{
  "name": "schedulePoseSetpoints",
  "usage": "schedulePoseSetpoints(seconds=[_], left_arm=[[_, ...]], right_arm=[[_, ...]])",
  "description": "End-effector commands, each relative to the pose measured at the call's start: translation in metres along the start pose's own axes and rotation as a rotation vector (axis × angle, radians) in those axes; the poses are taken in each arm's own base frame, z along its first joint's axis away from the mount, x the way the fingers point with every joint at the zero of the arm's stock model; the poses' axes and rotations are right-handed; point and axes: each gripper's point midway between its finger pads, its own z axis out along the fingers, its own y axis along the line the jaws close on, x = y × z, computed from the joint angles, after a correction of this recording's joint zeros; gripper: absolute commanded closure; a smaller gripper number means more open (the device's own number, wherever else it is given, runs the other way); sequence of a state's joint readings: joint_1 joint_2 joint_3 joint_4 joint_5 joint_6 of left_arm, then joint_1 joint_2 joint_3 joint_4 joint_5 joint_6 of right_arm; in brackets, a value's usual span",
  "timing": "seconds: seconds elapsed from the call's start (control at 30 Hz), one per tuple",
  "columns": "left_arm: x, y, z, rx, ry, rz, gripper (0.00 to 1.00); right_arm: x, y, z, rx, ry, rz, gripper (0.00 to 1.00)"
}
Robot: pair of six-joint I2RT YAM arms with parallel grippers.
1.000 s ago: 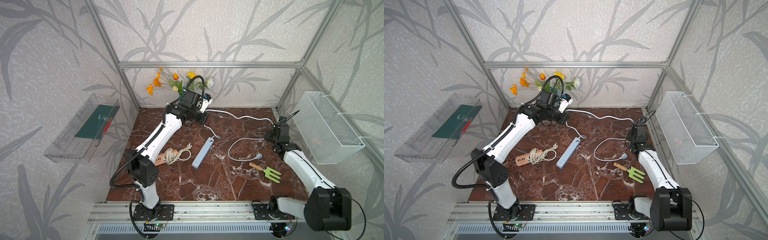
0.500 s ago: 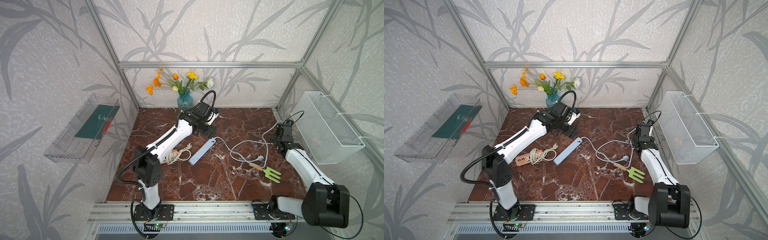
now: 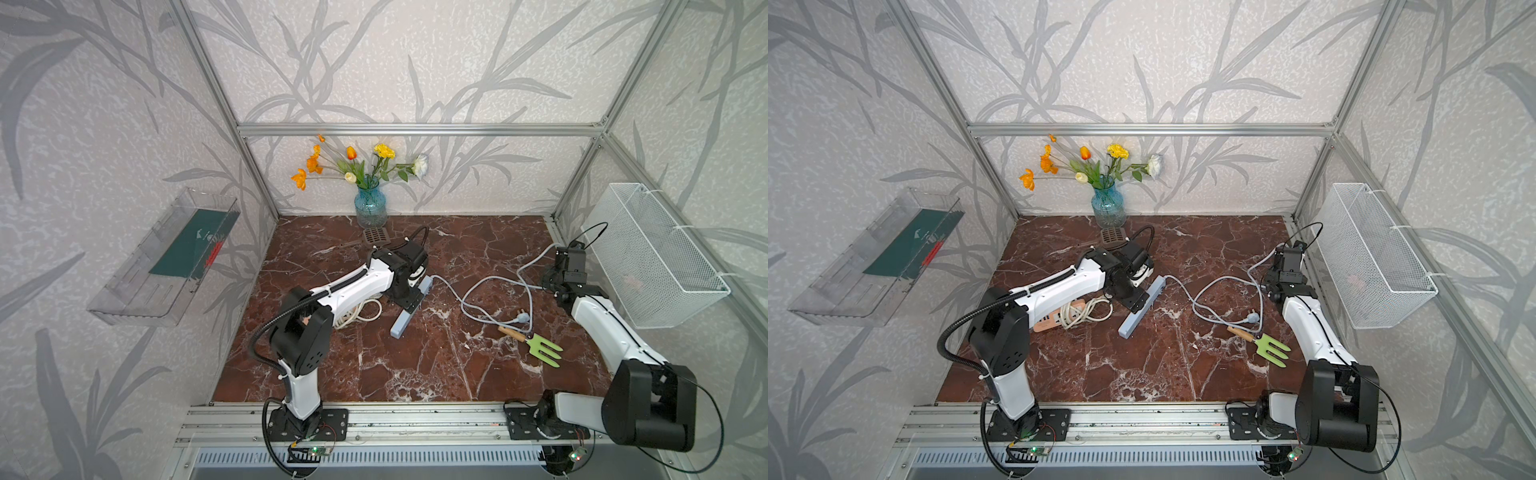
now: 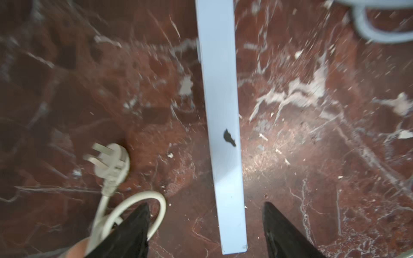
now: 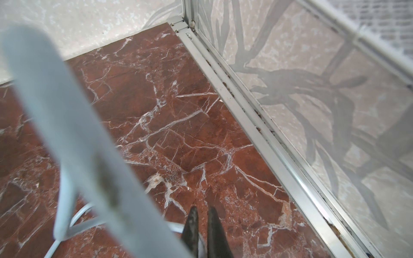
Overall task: Wrap the cord around the power strip
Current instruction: Place the power cord at the center of the board, then pick up the power strip from the center of the board.
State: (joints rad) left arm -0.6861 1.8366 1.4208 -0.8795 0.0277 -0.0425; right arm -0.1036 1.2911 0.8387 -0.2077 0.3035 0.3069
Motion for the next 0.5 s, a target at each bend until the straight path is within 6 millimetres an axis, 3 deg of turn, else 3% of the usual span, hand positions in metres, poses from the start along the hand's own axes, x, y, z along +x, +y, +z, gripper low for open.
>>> schedulePoseSetpoints(seconds=[0.0,0.17,0.27,0.4,0.47], left_arm=[[0.026,-0.011,-0.005,0.023,0.057,-0.056,0.21],[0.051,-0.032,0.022,0.050,0.129,-0.054,0.23],[0.044,-0.036,0.031,0.060,0.099,-0.054,0.30],[0.032,-0.040,0.045,0.073,0.050,-0.026,0.50],[0.030,-0.040,0.049,0.070,0.037,-0.017,0.54]], right_arm=[[-0.016,0.024,-0.005,-0.088,-0.024,-0.002,0.82],[-0.024,0.039,-0.017,-0.107,-0.049,-0.049,0.64],[-0.026,0.047,-0.024,-0.120,-0.057,-0.068,0.59],[-0.028,0.065,-0.037,-0.161,-0.073,-0.100,0.58],[-0.029,0.074,-0.043,-0.184,-0.080,-0.115,0.57]])
